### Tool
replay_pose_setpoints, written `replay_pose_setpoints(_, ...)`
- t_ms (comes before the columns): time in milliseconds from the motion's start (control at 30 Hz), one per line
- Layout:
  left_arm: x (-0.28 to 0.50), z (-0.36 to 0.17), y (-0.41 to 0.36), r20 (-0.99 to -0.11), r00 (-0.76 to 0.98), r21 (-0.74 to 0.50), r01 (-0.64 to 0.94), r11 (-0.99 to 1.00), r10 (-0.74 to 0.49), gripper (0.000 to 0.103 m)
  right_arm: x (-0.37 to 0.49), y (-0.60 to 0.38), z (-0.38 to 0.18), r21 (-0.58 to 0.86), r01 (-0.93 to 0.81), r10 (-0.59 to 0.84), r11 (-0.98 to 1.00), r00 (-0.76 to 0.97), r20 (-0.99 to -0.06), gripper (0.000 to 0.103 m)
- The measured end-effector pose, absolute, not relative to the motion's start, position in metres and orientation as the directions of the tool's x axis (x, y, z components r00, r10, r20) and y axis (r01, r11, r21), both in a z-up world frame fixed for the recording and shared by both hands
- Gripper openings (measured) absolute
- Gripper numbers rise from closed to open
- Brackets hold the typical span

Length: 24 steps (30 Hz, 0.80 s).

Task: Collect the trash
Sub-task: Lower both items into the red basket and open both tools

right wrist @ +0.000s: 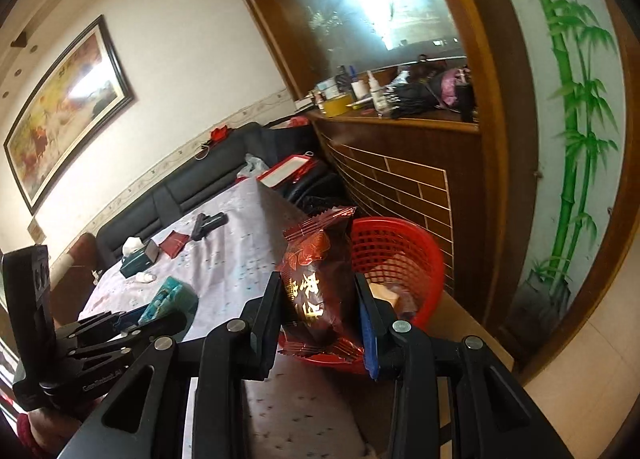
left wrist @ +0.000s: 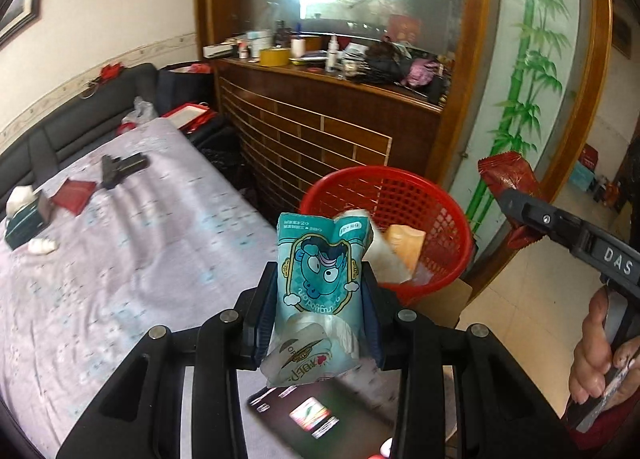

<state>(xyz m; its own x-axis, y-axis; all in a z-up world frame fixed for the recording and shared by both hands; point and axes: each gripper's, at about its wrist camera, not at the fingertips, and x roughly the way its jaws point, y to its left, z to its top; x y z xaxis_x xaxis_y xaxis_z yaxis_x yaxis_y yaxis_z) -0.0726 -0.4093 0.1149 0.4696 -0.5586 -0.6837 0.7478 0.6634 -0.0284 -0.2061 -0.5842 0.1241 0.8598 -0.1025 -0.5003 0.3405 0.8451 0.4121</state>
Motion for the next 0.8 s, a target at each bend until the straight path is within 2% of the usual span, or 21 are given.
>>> replay_pose_setpoints(800, -0.045, 0.085, -0.488, -0.734, 0.422, -0.028, 0.763, 0.645, -0.532, 0.037, -0.176, -0.625, 0.098, 0.44, 0.37, -0.084, 0.818, 0.834, -0.546, 0.036)
